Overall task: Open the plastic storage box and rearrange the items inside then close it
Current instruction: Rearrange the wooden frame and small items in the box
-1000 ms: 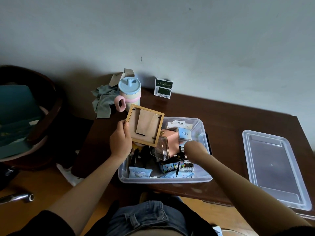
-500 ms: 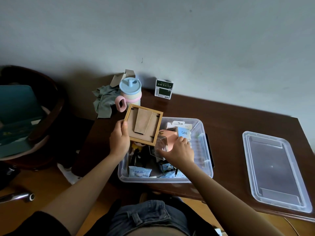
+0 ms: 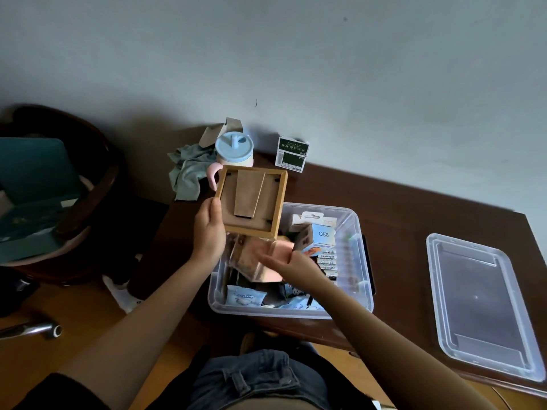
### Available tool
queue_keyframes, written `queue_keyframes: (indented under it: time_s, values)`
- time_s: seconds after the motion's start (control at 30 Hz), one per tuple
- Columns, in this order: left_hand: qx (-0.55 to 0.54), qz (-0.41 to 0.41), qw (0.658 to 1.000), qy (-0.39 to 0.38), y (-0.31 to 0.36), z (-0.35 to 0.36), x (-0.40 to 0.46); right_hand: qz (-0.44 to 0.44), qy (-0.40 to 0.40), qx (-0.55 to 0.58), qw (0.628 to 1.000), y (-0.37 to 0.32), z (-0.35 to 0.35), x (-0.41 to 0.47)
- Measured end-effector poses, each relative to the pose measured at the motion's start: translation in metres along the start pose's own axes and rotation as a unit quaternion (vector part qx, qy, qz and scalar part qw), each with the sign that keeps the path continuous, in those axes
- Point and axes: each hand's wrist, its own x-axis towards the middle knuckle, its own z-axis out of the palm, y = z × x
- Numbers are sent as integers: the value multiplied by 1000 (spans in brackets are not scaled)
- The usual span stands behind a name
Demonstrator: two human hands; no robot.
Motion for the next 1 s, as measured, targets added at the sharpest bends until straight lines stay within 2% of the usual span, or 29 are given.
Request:
queue_keyframes:
  time_s: [0.1, 0.17, 0.23, 0.3, 0.33, 0.37, 0.47, 0.5, 0.7, 0.83, 1.0]
  values:
    - [14, 24, 1000, -11, 1, 8, -3, -57, -48, -53, 996, 2, 13, -8]
    - [26, 28, 999, -27, -3, 10, -7, -70, -49, -42, 995, 9, 8, -11]
    - [42, 31, 998, -42, -9, 10, -10, -60, 10, -55, 997, 21, -6, -10]
    - [65, 33, 996, -45, -13, 9, -11, -34, 92, -111, 989, 35, -21, -8]
    - [74, 35, 996, -44, -15, 8, -11, -30, 106, -139, 984, 42, -28, -8]
    - [81, 35, 995, -45, -16, 7, -10, -26, 88, -160, 983, 48, -35, -6]
    - [91, 22, 995, -46, -18, 4, -4, -26, -47, -215, 975, 58, -45, -2]
    - [94, 18, 994, -46, -20, 2, -3, -29, -70, -244, 967, 61, -43, 0]
    - [133, 16, 990, -39, -23, 4, 1, -47, -26, -412, 910, 62, -20, 8]
    - [147, 26, 988, -31, -23, 6, 0, -72, -2, -423, 903, 62, -24, 15]
    - [156, 25, 987, -18, -21, 7, 1, -93, 36, -345, 933, 67, -29, 15]
